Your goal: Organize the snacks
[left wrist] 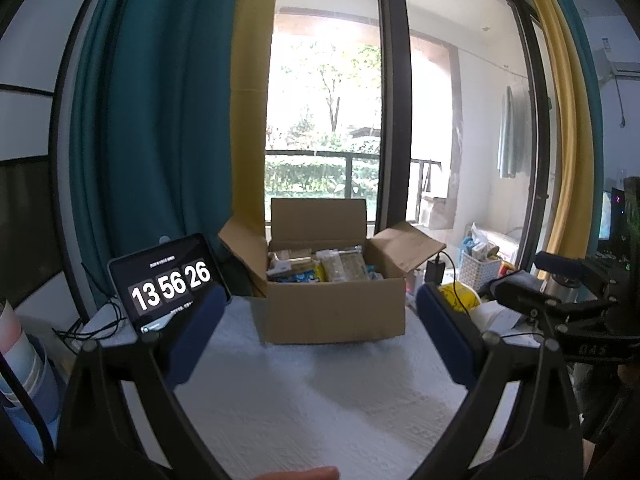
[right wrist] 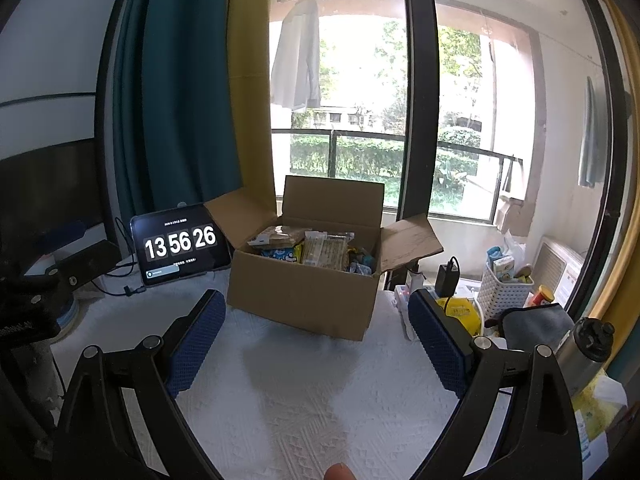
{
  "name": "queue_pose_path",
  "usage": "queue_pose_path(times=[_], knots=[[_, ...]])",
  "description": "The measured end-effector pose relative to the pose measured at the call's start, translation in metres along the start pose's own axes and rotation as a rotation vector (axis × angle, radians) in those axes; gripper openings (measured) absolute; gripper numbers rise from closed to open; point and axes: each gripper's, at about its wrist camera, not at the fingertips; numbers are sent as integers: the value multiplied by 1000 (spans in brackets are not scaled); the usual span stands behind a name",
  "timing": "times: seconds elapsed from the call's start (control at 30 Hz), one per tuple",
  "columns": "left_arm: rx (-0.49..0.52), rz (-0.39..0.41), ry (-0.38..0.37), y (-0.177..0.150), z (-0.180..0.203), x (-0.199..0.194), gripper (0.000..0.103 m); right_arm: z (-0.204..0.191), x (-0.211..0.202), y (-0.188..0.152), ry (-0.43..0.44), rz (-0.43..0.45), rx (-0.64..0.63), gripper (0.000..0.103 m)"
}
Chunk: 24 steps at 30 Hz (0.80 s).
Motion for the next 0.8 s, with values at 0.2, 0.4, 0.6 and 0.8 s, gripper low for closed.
queue_pose_path(times=[0.2, 0.4, 0.6, 0.8], knots=[[-5, -5, 0, 0, 0, 1, 97, 1, 1, 0, 1, -5, 2, 95], [-5, -6, 3, 0, 0, 0, 97, 2, 3, 0, 0, -11, 2, 95], [-9, -8, -3, -1, 1, 0, 97, 2, 3, -1, 0, -17, -1, 95], [-10, -7, -2, -2, 0, 0, 97, 2, 6, 0, 1, -18, -3, 95]])
Point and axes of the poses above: each gripper's, at about its wrist camera, not at the fingertips, and x roughly the way its jaws point, z to its right, y to its top, and after that the axes turned 9 degrees about x, right-handed
